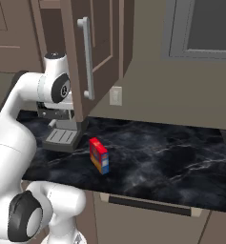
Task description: Pick the boxed food from the counter and place it in the cabinet. Then close the cabinet.
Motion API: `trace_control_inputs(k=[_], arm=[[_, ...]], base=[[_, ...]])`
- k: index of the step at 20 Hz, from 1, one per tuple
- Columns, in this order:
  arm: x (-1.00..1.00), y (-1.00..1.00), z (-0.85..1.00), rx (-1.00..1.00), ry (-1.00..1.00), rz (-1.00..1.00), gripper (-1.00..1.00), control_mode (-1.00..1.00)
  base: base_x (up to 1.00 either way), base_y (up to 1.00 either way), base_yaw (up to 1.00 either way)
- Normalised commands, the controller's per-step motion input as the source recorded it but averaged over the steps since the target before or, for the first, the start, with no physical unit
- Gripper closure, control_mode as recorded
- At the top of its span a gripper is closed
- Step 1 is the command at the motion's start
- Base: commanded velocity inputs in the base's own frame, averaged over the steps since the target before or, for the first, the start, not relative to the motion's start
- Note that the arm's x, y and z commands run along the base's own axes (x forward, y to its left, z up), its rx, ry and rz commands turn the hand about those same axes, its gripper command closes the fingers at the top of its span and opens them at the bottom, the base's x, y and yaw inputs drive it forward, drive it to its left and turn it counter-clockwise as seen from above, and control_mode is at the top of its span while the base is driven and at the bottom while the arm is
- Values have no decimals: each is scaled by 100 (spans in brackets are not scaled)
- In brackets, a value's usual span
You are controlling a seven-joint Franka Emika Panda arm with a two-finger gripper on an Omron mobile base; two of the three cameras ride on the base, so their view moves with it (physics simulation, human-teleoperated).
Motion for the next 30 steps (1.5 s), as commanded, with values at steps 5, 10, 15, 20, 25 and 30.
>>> trace_control_inputs(k=[5,10,15,20,25,30], arm=[[0,0,-17,0,0,0,-100,-100],[0,0,-47,-10,0,0,-100,-100],[-1,0,-46,-14,0,0,-100,-100],[-5,-12,-38,-9,0,2,-100,-100],[-7,-34,-31,0,0,5,-100,-100],[-3,-29,-20,0,0,13,-100,-100]], base=[[0,0,0],[0,0,0],[0,0,0],[0,0,0],[0,0,0],[0,0,0]])
